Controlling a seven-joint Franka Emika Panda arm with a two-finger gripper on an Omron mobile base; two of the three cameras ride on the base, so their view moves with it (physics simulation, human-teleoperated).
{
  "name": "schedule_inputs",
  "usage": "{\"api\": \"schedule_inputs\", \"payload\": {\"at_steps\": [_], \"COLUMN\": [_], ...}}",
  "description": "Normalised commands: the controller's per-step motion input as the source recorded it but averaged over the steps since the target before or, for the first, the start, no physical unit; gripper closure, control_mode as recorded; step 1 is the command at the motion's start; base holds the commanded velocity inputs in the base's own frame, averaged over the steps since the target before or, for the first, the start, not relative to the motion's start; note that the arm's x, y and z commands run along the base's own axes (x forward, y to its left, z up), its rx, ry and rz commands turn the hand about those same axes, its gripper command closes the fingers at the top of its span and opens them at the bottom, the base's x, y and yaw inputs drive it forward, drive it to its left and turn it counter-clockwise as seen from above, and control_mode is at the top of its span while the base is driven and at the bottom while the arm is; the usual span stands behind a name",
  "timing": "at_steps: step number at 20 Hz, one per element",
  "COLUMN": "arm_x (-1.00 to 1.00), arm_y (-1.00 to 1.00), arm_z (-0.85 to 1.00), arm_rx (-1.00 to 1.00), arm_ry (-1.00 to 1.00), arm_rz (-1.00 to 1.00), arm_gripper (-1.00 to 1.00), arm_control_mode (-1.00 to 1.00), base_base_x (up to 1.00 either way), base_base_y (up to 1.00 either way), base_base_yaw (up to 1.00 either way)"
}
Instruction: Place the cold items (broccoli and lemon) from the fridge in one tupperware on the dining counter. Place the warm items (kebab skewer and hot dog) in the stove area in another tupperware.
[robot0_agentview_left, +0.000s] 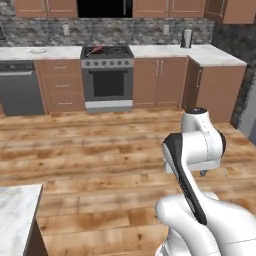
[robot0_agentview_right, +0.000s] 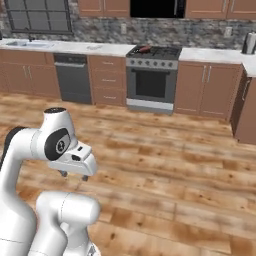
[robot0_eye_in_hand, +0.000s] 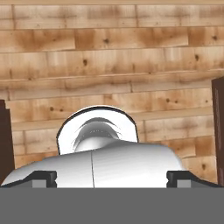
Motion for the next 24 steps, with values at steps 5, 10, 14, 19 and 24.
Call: {"api": "schedule_inputs", "payload": {"at_steps": [5, 10, 14, 19, 24], "arm_x": [0.0, 0.0, 0.0, 0.0, 0.0], "arm_y": [0.0, 0.0, 0.0, 0.0, 0.0], "arm_z": [0.0, 0.0, 0.0, 0.0, 0.0], "arm_rx": [0.0, 0.0, 0.0, 0.0, 0.0], "arm_ry": [0.0, 0.0, 0.0, 0.0, 0.0], "arm_rz": [0.0, 0.0, 0.0, 0.0, 0.0], "arm_gripper": [-1.0, -1.0, -1.0, -1.0, -1.0], "arm_control_mode": [1.0, 1.0, 1.0, 1.0, 1.0], "base_base_x": [1.0, 1.0, 1.0, 1.0, 1.0], "base_base_y": [0.0, 0.01, 0.2, 0.05, 0.45], "base_base_yaw": [0.0, 0.04, 0.11, -0.11, -0.17]}}
